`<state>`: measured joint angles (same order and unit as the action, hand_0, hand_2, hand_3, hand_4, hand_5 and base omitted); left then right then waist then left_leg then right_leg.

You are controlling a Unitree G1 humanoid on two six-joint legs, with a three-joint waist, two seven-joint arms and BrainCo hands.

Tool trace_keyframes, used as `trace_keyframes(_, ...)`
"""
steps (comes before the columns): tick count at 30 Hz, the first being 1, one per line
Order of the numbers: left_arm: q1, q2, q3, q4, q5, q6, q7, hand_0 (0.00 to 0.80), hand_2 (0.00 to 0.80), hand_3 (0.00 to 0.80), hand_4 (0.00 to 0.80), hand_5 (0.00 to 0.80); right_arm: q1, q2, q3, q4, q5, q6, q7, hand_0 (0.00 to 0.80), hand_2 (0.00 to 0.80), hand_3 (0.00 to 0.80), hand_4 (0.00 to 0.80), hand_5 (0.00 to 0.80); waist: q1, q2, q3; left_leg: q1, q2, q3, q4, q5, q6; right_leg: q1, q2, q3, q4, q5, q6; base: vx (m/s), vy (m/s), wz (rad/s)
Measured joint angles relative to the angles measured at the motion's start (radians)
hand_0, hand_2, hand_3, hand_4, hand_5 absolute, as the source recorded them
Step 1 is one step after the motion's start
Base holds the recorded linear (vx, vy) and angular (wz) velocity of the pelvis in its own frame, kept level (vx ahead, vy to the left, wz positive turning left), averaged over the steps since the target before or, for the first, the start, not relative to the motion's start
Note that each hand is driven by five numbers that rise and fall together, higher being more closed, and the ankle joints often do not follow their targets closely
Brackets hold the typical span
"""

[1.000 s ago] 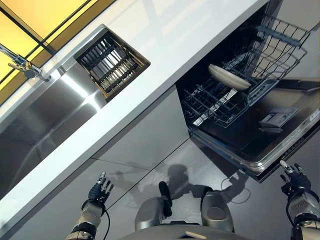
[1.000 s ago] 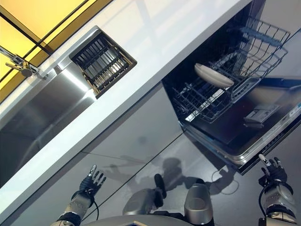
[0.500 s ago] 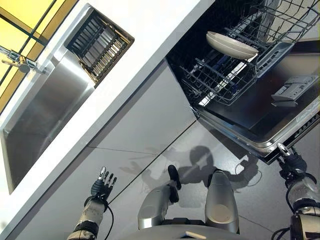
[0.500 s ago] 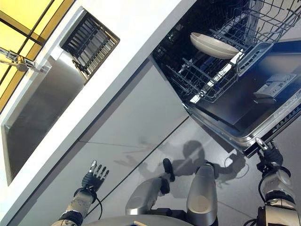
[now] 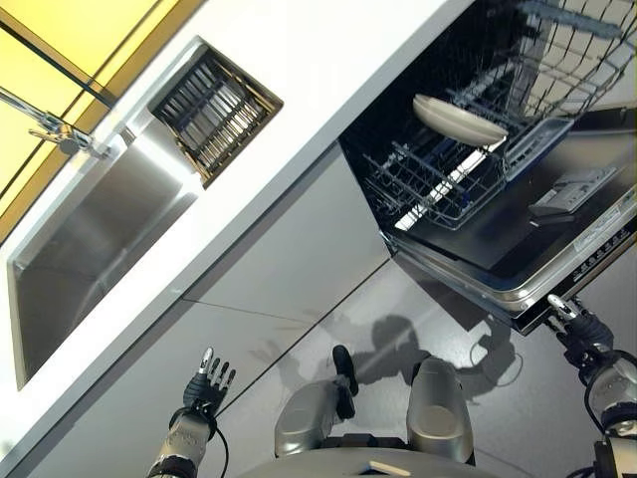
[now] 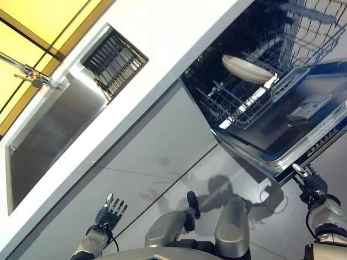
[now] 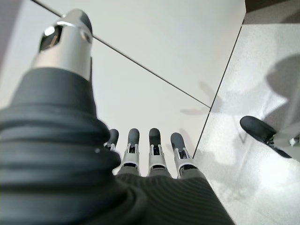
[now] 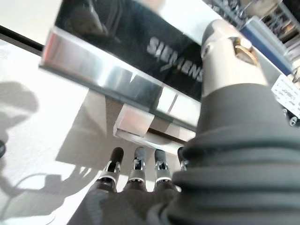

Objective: Take plates into dishwasher

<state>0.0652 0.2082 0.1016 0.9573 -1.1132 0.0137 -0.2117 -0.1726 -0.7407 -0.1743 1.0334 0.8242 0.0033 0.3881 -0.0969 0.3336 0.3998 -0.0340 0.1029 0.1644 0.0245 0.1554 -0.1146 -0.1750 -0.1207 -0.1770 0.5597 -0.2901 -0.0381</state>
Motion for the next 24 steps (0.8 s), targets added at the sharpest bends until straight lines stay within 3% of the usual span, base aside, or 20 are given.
trace_keyframes(10,0.061,-0.017,0.039,0.011,0.046,0.002,0.0,0.0,0.0,0.0,0.0,0.0,0.0,0.007,-0.002,-0.148,0.014,0.018,0.021,0.0,0.0,0.0,0.0,0.0,0.012,0.0,-0.003,0.057,0.0,-0.006,0.004,-0.001,0.0,0.098,-0.023,-0.059,-0.018,0.006,0.0,0.142,-0.003,0.09)
trace_keyframes(19,0.107,-0.023,0.04,0.019,0.079,0.002,-0.006,0.0,0.0,0.0,0.0,0.0,-0.044,0.039,0.032,-0.197,0.026,0.019,0.021,0.0,0.0,0.0,0.0,0.0,0.087,-0.009,-0.101,0.078,-0.003,-0.01,-0.016,0.006,0.013,0.158,-0.024,-0.099,-0.068,0.019,0.017,0.073,-0.005,0.14)
trace_keyframes(24,0.129,-0.023,0.046,0.023,0.08,0.002,-0.001,0.0,0.0,0.0,0.0,0.0,-0.107,0.072,0.055,-0.234,0.032,0.017,0.046,0.0,0.0,0.0,0.0,0.0,0.115,-0.038,-0.136,0.096,-0.004,-0.028,-0.025,0.013,0.022,0.208,-0.022,-0.135,-0.099,0.024,0.029,0.058,-0.018,0.19)
